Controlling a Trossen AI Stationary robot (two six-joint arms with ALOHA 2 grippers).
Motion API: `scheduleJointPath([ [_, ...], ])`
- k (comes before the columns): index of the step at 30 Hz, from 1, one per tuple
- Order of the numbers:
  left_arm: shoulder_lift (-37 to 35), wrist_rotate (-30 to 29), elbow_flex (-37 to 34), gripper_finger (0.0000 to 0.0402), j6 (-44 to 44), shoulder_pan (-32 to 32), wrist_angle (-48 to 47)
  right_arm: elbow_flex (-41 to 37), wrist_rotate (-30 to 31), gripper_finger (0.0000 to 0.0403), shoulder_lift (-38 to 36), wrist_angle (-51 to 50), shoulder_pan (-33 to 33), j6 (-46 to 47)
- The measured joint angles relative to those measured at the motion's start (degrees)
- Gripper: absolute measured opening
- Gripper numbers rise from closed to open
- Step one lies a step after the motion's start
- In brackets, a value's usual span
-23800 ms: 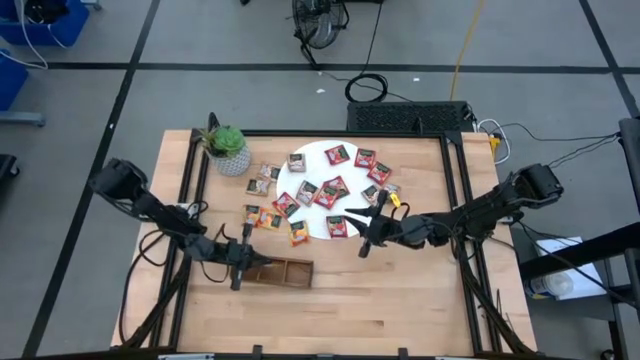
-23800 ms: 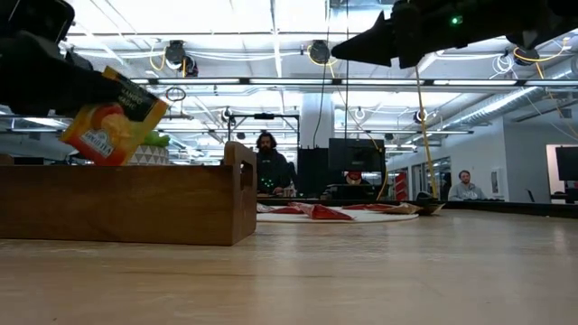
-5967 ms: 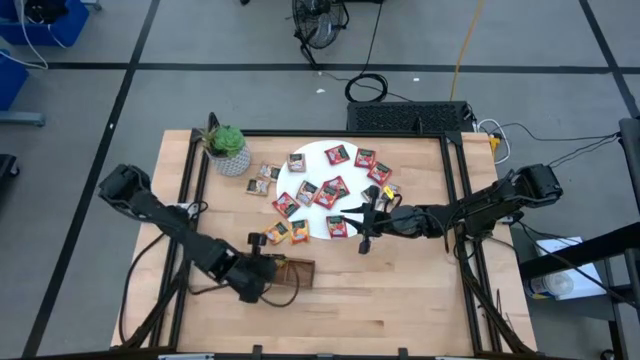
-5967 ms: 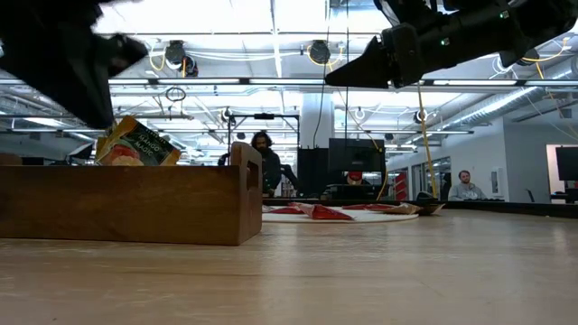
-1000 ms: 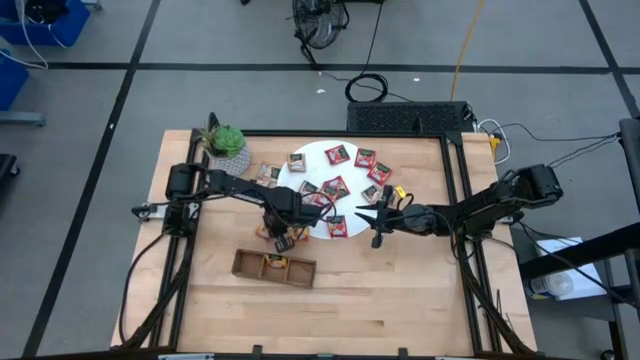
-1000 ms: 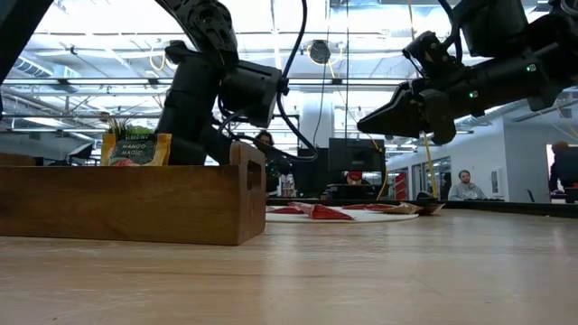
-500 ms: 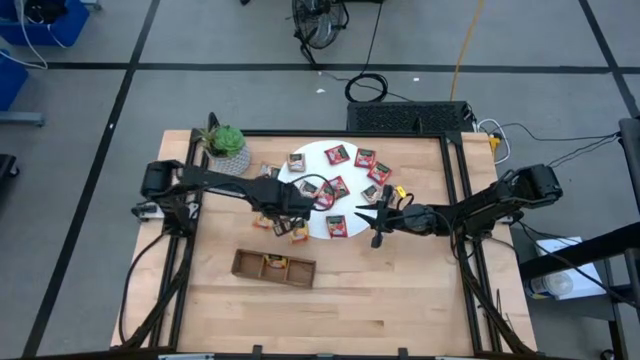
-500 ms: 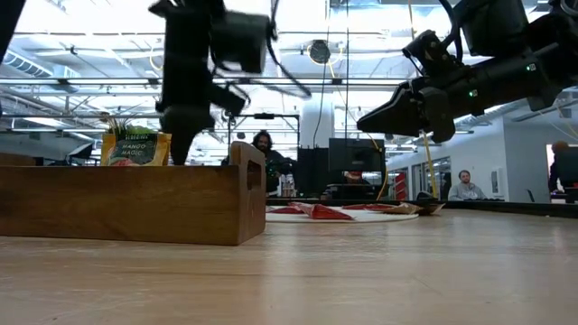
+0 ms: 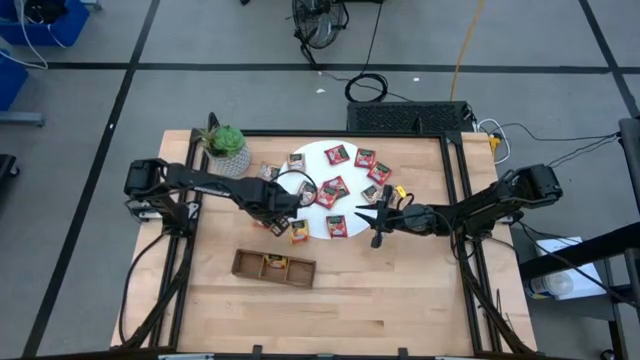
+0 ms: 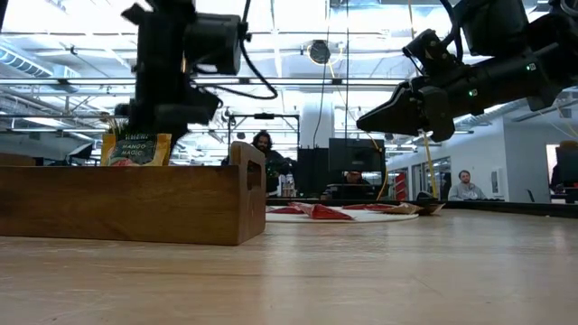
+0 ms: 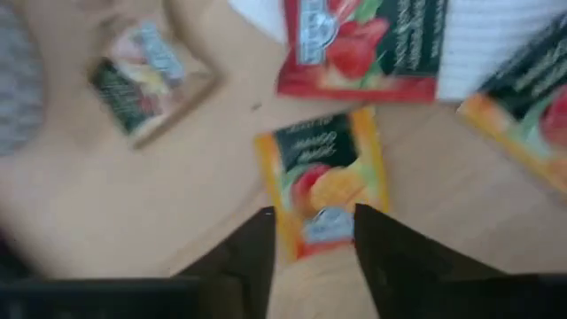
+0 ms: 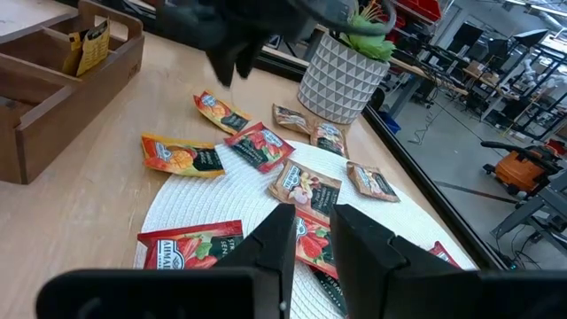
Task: Pick & Place Tea
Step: Put the orange tea bag into the middle section of the wooden organizer
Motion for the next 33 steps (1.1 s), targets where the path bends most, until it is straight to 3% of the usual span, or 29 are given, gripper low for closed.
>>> scheduleJointPath([
  [9, -0.04, 4.77, -8.93, 0.0272, -3.37, 0.59, 10.18, 0.0, -0.01, 0.0061, 0.0, 0.97, 0.0, 0.22],
  [18, -0.4, 4.93, -13.22, 0.03, -8.05, 0.54, 11.3, 0.0, -0.02, 0.0061, 0.0, 2.65, 0.0, 0.22],
  [25, -0.63, 6.69, -16.39, 0.0269, -7.89, 0.65, 17.51, 0.0, -0.02, 0.0061, 0.0, 2.99, 0.0, 0.22],
  [33, -1.7, 7.18, -16.81, 0.0164, -2.26, 0.5, 18.54, 0.0, -0.02, 0.0061, 0.0, 2.99, 0.0, 0.22],
])
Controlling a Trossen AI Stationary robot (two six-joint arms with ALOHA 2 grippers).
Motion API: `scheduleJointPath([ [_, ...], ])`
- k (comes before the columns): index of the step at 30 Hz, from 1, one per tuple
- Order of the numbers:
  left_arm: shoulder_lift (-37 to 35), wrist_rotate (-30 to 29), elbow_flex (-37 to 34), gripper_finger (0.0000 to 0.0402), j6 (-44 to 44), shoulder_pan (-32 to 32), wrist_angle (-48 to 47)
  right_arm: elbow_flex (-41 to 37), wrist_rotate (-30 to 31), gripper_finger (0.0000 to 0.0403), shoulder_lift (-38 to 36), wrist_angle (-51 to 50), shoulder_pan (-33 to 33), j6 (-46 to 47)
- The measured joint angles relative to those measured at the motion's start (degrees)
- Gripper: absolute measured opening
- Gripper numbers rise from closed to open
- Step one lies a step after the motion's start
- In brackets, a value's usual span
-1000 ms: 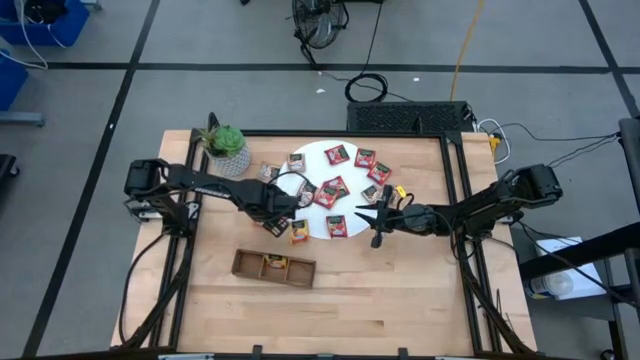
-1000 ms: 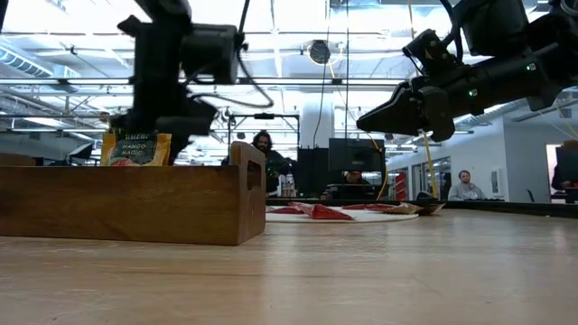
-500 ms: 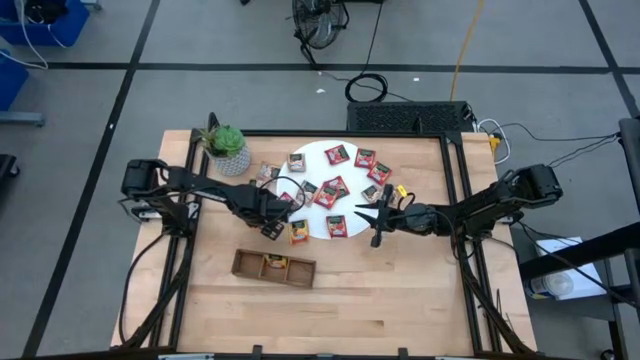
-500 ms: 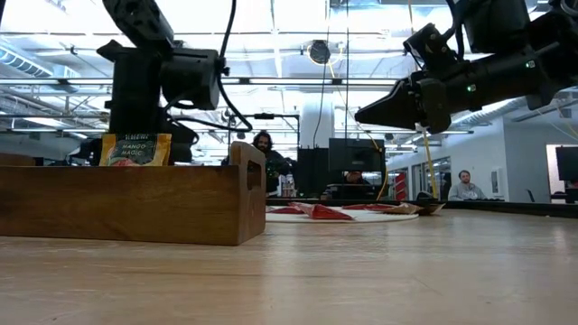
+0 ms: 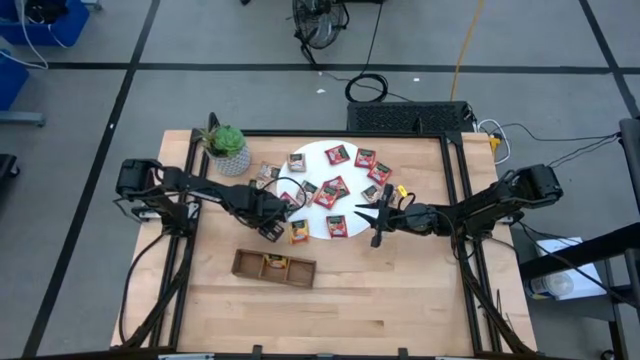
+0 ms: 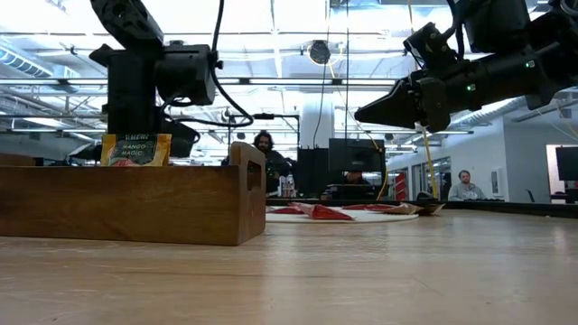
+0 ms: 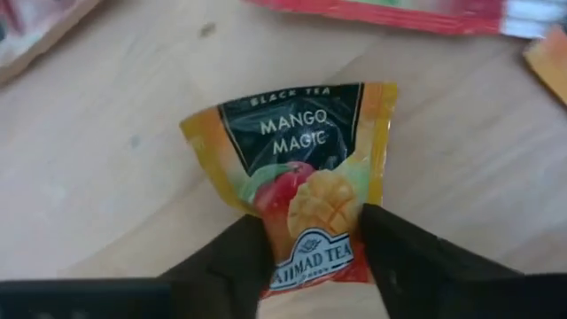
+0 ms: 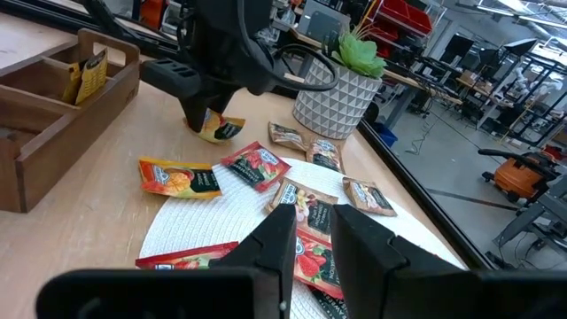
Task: Pick & Place Tea
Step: Put the orange tea bag into the middle section of the wooden organizer
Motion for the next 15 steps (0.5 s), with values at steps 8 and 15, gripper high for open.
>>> scheduleJointPath([
  [8, -10.33, -8.86, -0.24, 0.0031, 0.44, -0.01, -3.44, 0.0, 0.0, 0.0061, 0.0, 0.0, 0.0, 0.0],
  [15, -22.84, -23.61, -0.17, 0.0032, -4.61, -6.4, -4.49, 0.0, 0.07, 0.0061, 0.0, 1.09, 0.01, 0.0],
])
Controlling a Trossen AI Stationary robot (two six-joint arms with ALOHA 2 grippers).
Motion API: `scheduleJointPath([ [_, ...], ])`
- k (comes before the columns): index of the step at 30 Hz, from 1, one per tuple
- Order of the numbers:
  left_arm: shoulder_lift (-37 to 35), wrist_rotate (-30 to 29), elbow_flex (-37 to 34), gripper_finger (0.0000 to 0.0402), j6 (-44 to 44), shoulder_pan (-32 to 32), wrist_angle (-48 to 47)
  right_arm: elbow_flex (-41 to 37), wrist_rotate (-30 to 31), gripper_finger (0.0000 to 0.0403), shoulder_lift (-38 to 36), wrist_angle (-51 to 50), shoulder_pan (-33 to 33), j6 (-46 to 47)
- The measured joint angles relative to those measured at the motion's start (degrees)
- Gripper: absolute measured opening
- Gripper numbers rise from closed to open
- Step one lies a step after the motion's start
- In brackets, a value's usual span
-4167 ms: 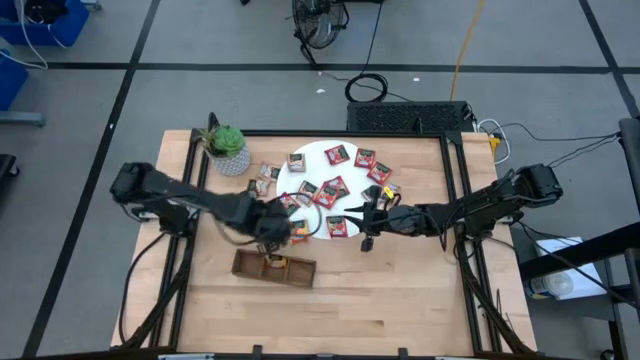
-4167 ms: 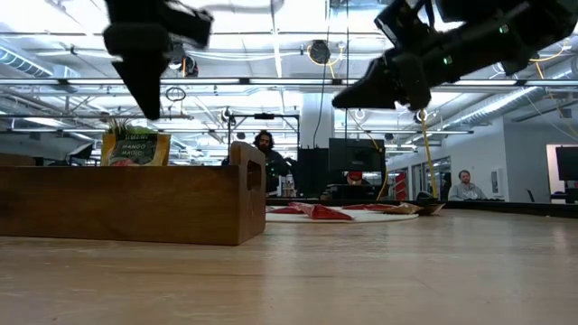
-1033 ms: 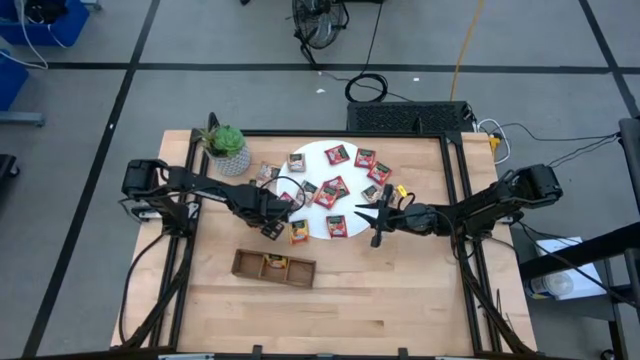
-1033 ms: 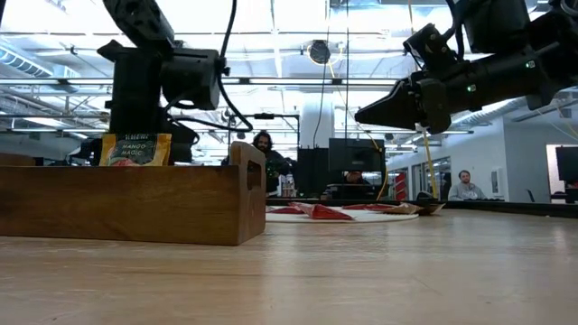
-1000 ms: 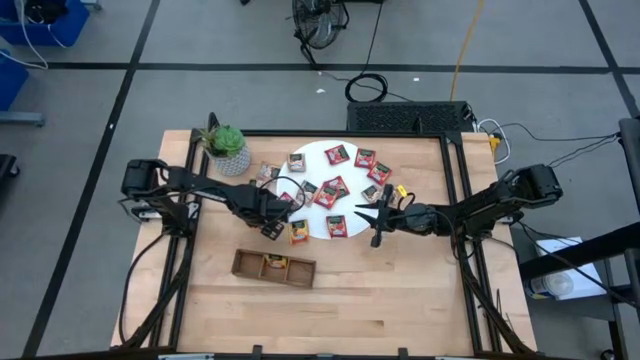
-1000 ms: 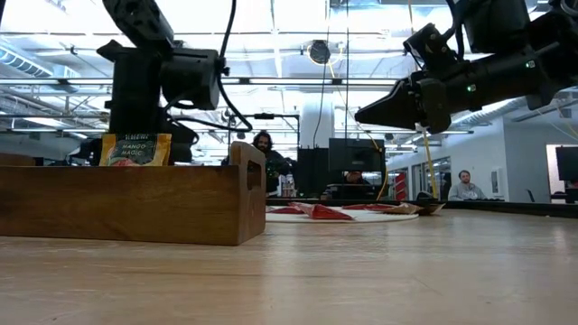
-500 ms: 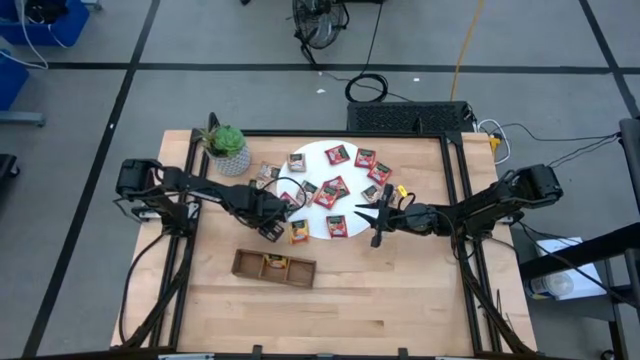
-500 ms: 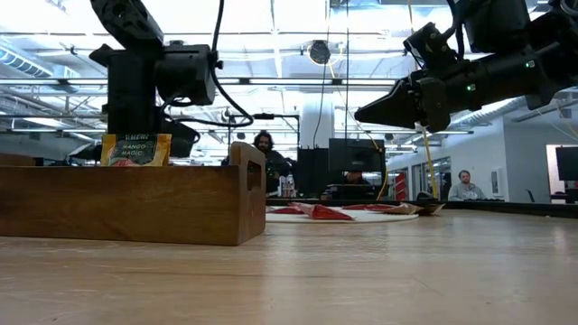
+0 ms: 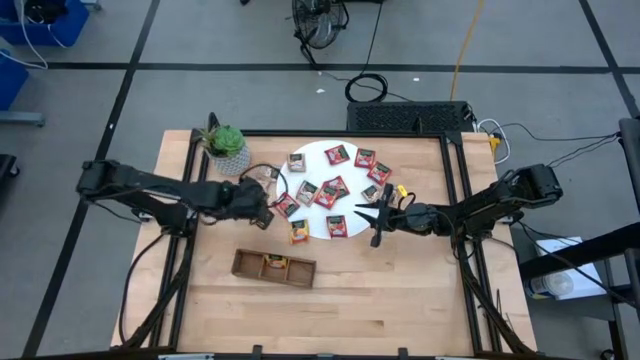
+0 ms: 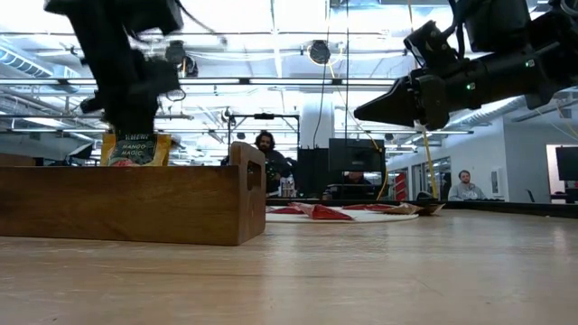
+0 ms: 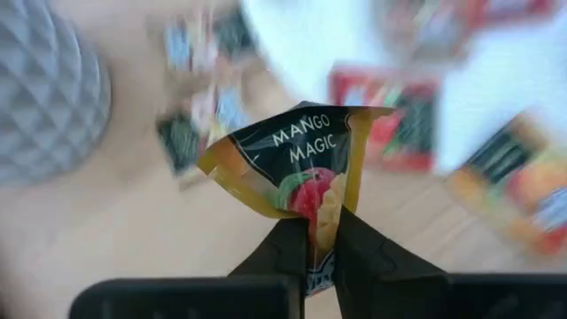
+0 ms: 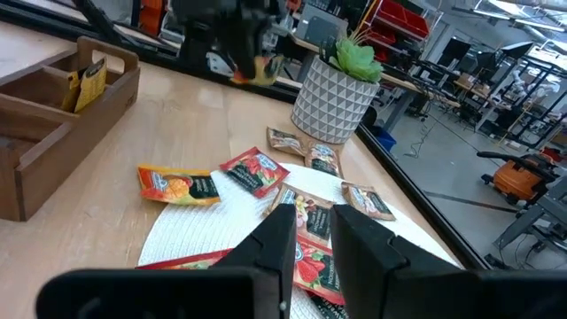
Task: Pick & Place Tea
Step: Put the orange tea bag into the middle section of the wooden organizer
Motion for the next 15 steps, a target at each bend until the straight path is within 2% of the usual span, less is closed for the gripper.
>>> scheduleJointPath([
  [4, -2.53, -9.58, 0.01, 0.0031, -5.62, -8.93, 0.78, 0.0, 0.02, 0.0061, 0.0, 1.57, 0.0, 0.02],
  [7, -1.75, -15.84, 0.01, 0.0031, -6.09, -16.87, 4.68, 0.0, 0.02, 0.0061, 0.0, 2.81, 0.02, 1.16],
  [12, 2.37, -27.73, 0.07, 0.0031, 4.51, -30.66, 19.82, 0.0, 0.06, 0.0061, -0.02, 3.85, 0.0, 3.04],
  [15, 5.75, -32.11, 0.23, 0.0031, 10.88, -38.16, 27.78, 0.0, 0.07, 0.0061, -0.02, 4.24, 0.02, 3.82],
])
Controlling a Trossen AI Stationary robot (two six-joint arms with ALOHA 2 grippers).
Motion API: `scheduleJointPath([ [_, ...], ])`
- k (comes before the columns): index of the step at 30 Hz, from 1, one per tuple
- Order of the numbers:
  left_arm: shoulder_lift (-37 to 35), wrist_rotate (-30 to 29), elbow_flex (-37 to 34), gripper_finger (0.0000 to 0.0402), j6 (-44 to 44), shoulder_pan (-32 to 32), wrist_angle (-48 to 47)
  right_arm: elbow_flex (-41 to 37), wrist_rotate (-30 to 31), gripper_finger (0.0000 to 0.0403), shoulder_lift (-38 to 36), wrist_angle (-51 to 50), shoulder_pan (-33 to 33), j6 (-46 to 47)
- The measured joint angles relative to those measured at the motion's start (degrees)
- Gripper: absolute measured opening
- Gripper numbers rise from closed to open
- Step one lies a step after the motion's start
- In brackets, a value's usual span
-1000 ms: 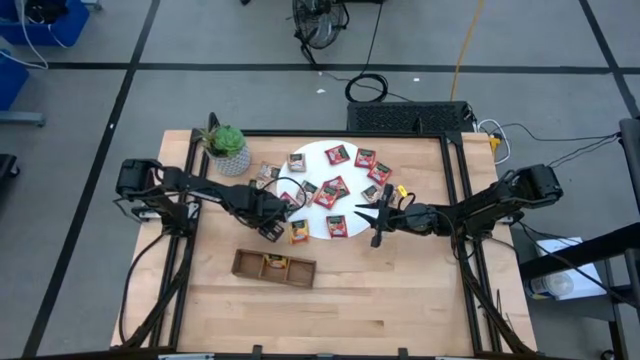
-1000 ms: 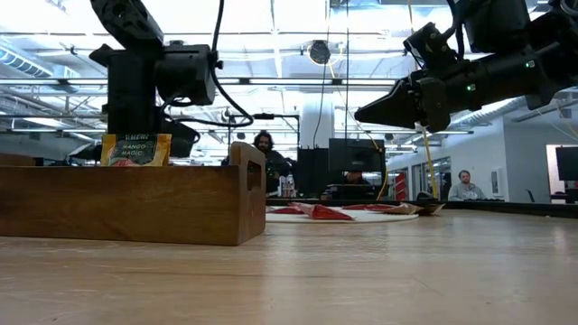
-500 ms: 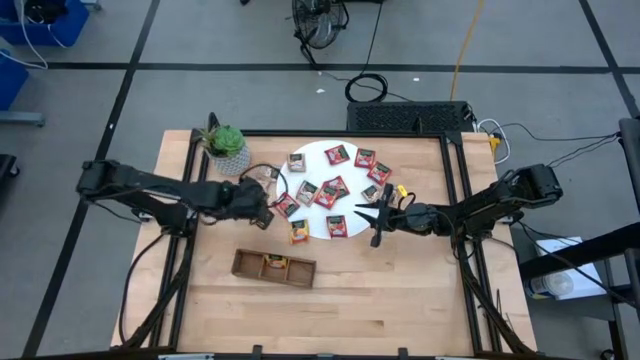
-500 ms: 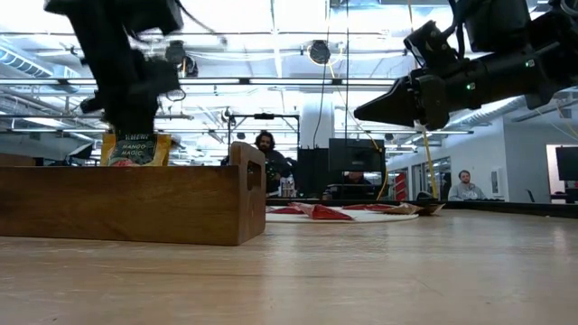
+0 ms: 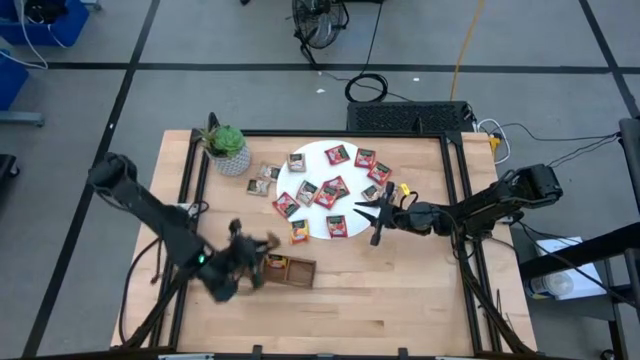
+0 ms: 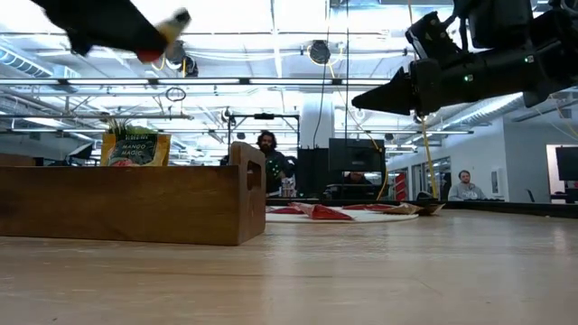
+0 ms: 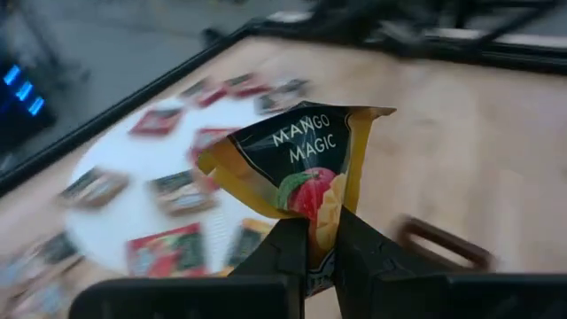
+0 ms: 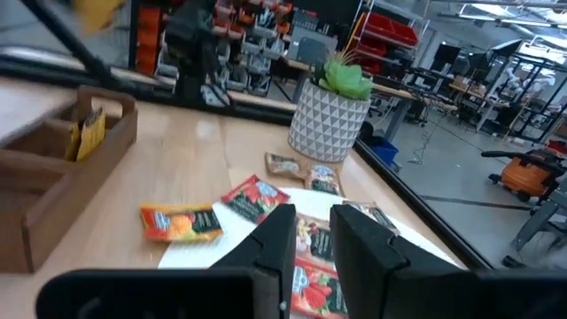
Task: Pick & Place Tea
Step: Put the orange tea bag into the middle section of the wooden organizer
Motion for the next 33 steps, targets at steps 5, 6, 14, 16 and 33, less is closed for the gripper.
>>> scheduleJointPath([
  [5, 5.55, -4.49, -0.04, 0.0031, -4.8, -7.81, 3.25, 0.0, -0.06, 0.0061, 0.0, 0.67, -0.01, 0.48],
  [6, 7.05, -5.21, -0.05, 0.0031, -6.67, -8.69, 3.29, 0.0, -0.07, 0.0061, 0.0, 0.71, -0.01, 0.49],
  [14, 18.35, -5.85, -0.05, 0.0031, -18.59, -7.11, 5.07, 0.0, -0.12, 0.0061, 0.0, 0.67, 0.02, 0.64],
  [16, 20.34, -5.17, -0.05, 0.0033, -18.87, -6.21, 6.6, 0.0, -0.18, 0.0061, 0.0, 0.67, 0.02, 0.91],
  [33, 22.4, 3.31, -0.05, 0.0102, -20.46, -2.58, 9.46, 0.0, -1.88, 0.0061, 0.0, 0.61, 0.07, 1.08],
])
